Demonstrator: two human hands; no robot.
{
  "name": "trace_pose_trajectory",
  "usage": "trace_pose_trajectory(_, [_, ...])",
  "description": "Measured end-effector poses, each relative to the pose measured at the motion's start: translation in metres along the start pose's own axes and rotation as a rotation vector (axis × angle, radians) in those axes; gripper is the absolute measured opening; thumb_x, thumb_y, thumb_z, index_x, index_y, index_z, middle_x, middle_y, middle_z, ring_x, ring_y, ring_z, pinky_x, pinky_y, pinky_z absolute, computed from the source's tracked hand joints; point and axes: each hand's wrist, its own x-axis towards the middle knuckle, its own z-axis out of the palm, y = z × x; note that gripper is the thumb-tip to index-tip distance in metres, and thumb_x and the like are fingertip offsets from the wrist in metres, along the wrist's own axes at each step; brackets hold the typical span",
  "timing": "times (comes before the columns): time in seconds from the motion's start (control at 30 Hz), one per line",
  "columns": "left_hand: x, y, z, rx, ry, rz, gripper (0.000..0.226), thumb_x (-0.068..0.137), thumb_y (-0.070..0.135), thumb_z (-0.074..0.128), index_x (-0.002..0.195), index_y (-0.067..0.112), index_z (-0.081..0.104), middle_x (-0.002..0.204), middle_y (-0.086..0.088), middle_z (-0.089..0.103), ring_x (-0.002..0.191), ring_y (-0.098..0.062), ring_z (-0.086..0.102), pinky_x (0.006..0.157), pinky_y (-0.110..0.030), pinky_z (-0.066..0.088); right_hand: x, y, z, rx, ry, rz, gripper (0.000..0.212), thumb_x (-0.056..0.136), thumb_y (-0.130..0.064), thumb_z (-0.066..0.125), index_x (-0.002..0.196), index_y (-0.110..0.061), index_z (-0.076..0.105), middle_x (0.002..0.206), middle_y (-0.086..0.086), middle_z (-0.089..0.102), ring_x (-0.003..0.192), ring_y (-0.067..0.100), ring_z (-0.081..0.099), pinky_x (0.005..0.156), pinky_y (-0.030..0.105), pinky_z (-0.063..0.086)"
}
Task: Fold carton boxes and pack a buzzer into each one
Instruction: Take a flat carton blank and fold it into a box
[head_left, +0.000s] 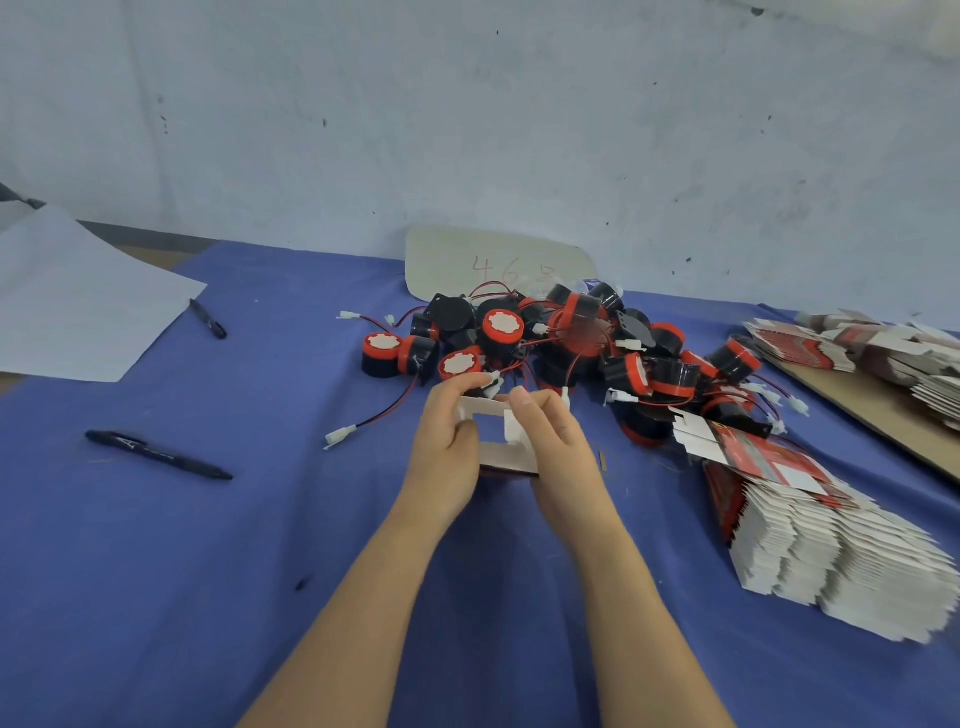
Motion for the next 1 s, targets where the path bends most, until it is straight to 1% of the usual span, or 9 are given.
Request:
trace_pose_trajectory(0.1, [0.0, 0.006, -0.004, -0.191, 0.007, -0.032, 0.047, 0.09, 0.003, 0.033, 0.121, 0.025, 0.06, 0.129, 0.013, 0.058, 0.118, 0.002, 0.051, 0.094, -0.013, 0.045, 0.0, 0.002, -0.005, -0.051, -0.047, 0.006, 0.012, 0.086, -0.023, 0.063, 0.097, -0.026, 0.059, 0.096, -0.008, 0.062, 0.088, 0.011, 0.059, 0.073, 0.02, 0.049])
trace_pose_trajectory(0.2, [0.001, 0.009, -0.007, -0.348, 0.038, -0.054, 0.046, 0.084, 0.023, 0.035, 0.121, 0.023, 0.061, 0.123, 0.01, 0.065, 0.115, 0.0, 0.057, 0.095, -0.02, 0.047, 0.0, 0.003, -0.008, -0.131, -0.049, -0.033, 0.033, 0.091, -0.008, 0.06, 0.11, -0.035, 0.059, 0.106, -0.018, 0.062, 0.092, -0.003, 0.061, 0.074, 0.013, 0.05])
trace_pose_trajectory(0.3, [-0.001, 0.011, -0.004, -0.342, 0.052, -0.047, 0.04, 0.097, 0.018, 0.031, 0.119, 0.014, 0.064, 0.128, 0.006, 0.062, 0.121, -0.004, 0.053, 0.104, -0.026, 0.041, -0.001, 0.002, -0.009, -0.246, -0.04, -0.058, 0.029, 0.092, -0.01, 0.06, 0.111, -0.032, 0.058, 0.1, -0.02, 0.062, 0.083, -0.01, 0.059, 0.069, 0.01, 0.048])
trace_pose_trajectory(0.43, [-0.003, 0.014, 0.001, -0.327, 0.06, -0.025, 0.039, 0.099, 0.012, 0.03, 0.115, 0.015, 0.066, 0.127, 0.005, 0.062, 0.116, -0.001, 0.056, 0.094, -0.015, 0.045, -0.001, 0.002, -0.006, -0.347, 0.027, -0.106, 0.028, 0.092, -0.009, 0.057, 0.103, -0.035, 0.056, 0.094, -0.023, 0.06, 0.083, -0.012, 0.055, 0.068, 0.008, 0.046])
trace_pose_trajectory(0.6, [-0.002, 0.01, 0.001, -0.276, 0.098, 0.014, 0.037, 0.102, 0.013, 0.028, 0.121, 0.017, 0.06, 0.127, 0.013, 0.059, 0.117, 0.01, 0.05, 0.095, -0.008, 0.038, -0.002, -0.001, -0.002, -0.228, 0.032, -0.085, 0.016, 0.093, -0.018, 0.058, 0.105, -0.027, 0.063, 0.093, -0.022, 0.064, 0.086, -0.004, 0.059, 0.08, 0.022, 0.052])
trace_pose_trajectory(0.67, [-0.003, 0.007, 0.004, -0.193, 0.125, 0.035, 0.033, 0.105, 0.017, 0.026, 0.125, 0.03, 0.05, 0.136, 0.02, 0.046, 0.122, 0.016, 0.039, 0.094, -0.001, 0.031, -0.002, -0.002, 0.002, -0.19, 0.09, -0.11, 0.01, 0.094, -0.024, 0.058, 0.097, -0.025, 0.066, 0.087, -0.021, 0.065, 0.08, -0.004, 0.057, 0.075, 0.019, 0.05])
trace_pose_trajectory(0.77, [-0.001, 0.001, 0.008, -0.059, 0.168, -0.008, 0.031, 0.105, 0.03, 0.024, 0.132, 0.038, 0.037, 0.153, 0.014, 0.024, 0.141, 0.002, 0.019, 0.113, -0.016, 0.018, -0.002, -0.003, 0.005, -0.227, 0.168, -0.184, 0.007, 0.092, -0.024, 0.061, 0.092, -0.028, 0.067, 0.094, -0.018, 0.066, 0.086, -0.005, 0.057, 0.075, 0.014, 0.047])
trace_pose_trajectory(0.83, [0.001, 0.001, 0.006, -0.08, 0.172, -0.091, 0.036, 0.104, 0.035, 0.024, 0.137, 0.034, 0.039, 0.151, 0.014, 0.029, 0.136, 0.002, 0.027, 0.114, -0.024, 0.021, -0.002, -0.001, 0.007, -0.329, 0.121, -0.189, 0.014, 0.088, -0.024, 0.066, 0.097, -0.034, 0.061, 0.105, -0.015, 0.062, 0.096, -0.004, 0.055, 0.081, 0.014, 0.045])
trace_pose_trajectory(1.0, [0.0, 0.007, 0.003, -0.231, 0.123, -0.098, 0.036, 0.104, 0.041, 0.024, 0.116, 0.042, 0.059, 0.124, 0.025, 0.053, 0.118, 0.012, 0.046, 0.107, -0.024, 0.035, -0.004, 0.001, 0.01, -0.393, 0.087, -0.224, 0.028, 0.085, -0.026, 0.071, 0.099, -0.042, 0.053, 0.11, -0.016, 0.058, 0.099, -0.008, 0.052, 0.077, 0.005, 0.041])
